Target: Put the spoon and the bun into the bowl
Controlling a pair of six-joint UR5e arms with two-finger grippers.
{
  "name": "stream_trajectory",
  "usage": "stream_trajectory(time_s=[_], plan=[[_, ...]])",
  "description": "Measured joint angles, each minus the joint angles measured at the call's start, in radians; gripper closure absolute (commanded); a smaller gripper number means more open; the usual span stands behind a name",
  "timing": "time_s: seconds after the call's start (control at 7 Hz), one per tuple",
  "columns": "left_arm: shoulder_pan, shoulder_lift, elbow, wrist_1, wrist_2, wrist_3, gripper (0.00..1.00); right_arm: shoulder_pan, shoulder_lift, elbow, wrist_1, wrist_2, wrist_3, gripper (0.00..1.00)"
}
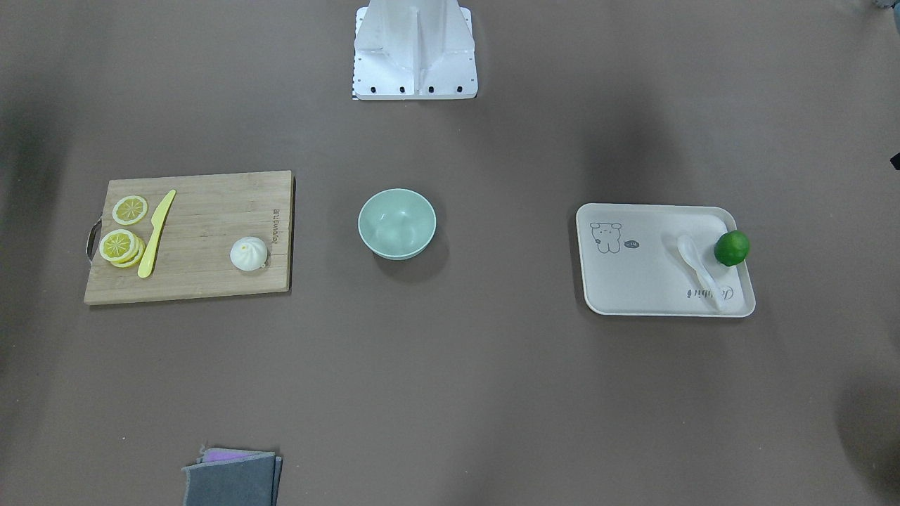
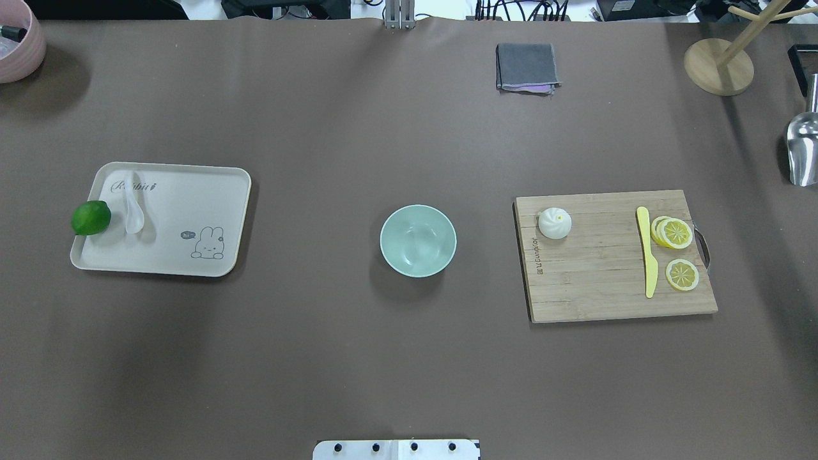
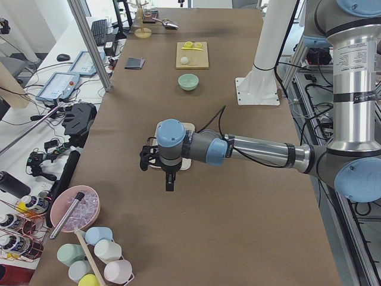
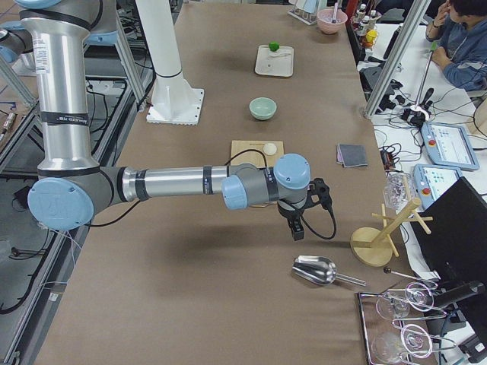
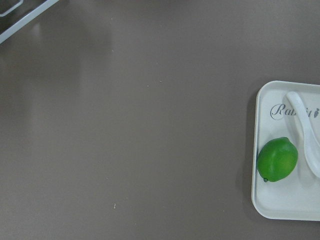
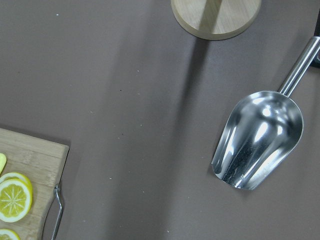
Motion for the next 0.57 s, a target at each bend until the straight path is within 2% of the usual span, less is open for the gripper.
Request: stream_trajectory(time_s=[0.29, 0.57], plan=[[0.003, -0.018, 0.015, -0.033, 0.002, -0.001, 0.02, -0.002, 0.0, 0.003, 0.001, 0.006, 0.009, 0.0], [0.027, -0.088, 0.057, -0.045, 0.0, -0.081, 0.02, -0.016, 0.006, 0.007, 0.001, 0.042, 0.016, 0.0]])
